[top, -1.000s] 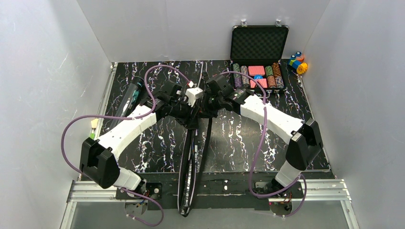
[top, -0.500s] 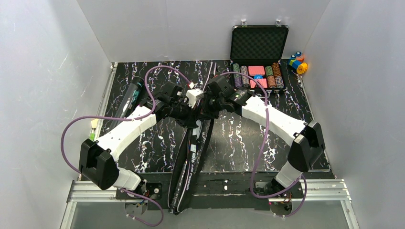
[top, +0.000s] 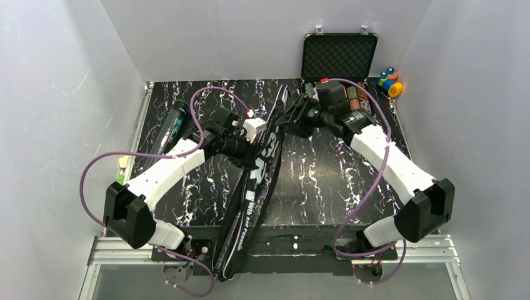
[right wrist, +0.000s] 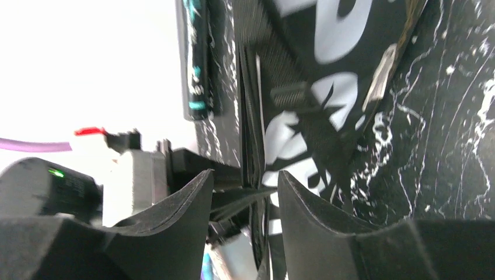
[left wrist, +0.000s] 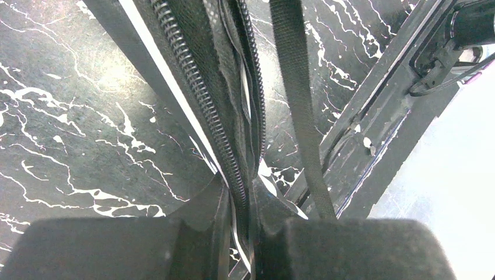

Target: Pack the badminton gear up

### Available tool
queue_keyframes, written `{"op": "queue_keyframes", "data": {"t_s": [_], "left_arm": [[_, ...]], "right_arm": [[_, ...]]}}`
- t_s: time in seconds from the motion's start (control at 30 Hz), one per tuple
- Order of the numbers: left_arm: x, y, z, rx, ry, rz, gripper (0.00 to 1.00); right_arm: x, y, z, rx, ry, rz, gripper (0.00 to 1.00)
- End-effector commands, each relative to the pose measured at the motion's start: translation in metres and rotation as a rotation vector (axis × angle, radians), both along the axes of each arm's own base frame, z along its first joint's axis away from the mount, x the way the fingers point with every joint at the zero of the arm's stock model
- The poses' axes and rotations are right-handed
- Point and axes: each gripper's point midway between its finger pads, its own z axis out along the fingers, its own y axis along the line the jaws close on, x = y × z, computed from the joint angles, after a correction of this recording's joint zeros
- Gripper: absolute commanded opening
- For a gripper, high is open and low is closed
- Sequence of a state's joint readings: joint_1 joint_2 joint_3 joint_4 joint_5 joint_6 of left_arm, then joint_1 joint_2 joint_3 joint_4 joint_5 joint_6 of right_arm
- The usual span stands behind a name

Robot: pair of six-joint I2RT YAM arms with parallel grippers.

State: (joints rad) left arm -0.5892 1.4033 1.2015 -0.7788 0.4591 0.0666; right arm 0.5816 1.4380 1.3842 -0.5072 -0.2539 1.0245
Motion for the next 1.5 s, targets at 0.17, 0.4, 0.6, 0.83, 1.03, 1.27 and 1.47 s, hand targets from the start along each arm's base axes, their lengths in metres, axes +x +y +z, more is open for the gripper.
{"op": "queue_keyframes", "data": {"t_s": [0.17, 0.4, 0.6, 0.83, 1.03, 1.27, 1.47], "left_arm": [[0.001, -0.006, 0.027, -0.066, -0.064, -0.022, 0.0], [0.002, -0.005, 0.03, -0.066, -0.079, -0.021, 0.0], [-0.001, -0.008, 0.034, -0.087, -0.069, -0.036, 0.0], [-0.01, -0.014, 0.043, -0.125, -0.054, -0.084, 0.0], [-0.013, -0.014, 0.044, -0.129, -0.058, -0.096, 0.0], [-0.014, -0.013, 0.041, -0.124, -0.059, -0.1, 0.0], [-0.014, -0.011, 0.039, -0.115, -0.064, -0.095, 0.0]], "right_arm": [[0.037, 0.016, 0.03, 0.171, -0.029, -0.033, 0.54], [0.047, 0.025, 0.029, 0.203, 0.009, -0.057, 0.54], [0.071, 0.008, 0.017, 0.087, -0.055, -0.166, 0.55], [0.102, -0.003, 0.011, -0.031, -0.108, -0.26, 0.56], [0.113, -0.013, 0.0, -0.123, -0.112, -0.297, 0.55], [0.11, -0.017, 0.001, -0.071, -0.117, -0.3, 0.45], [0.096, -0.016, 0.008, -0.037, -0.103, -0.254, 0.36]]}}
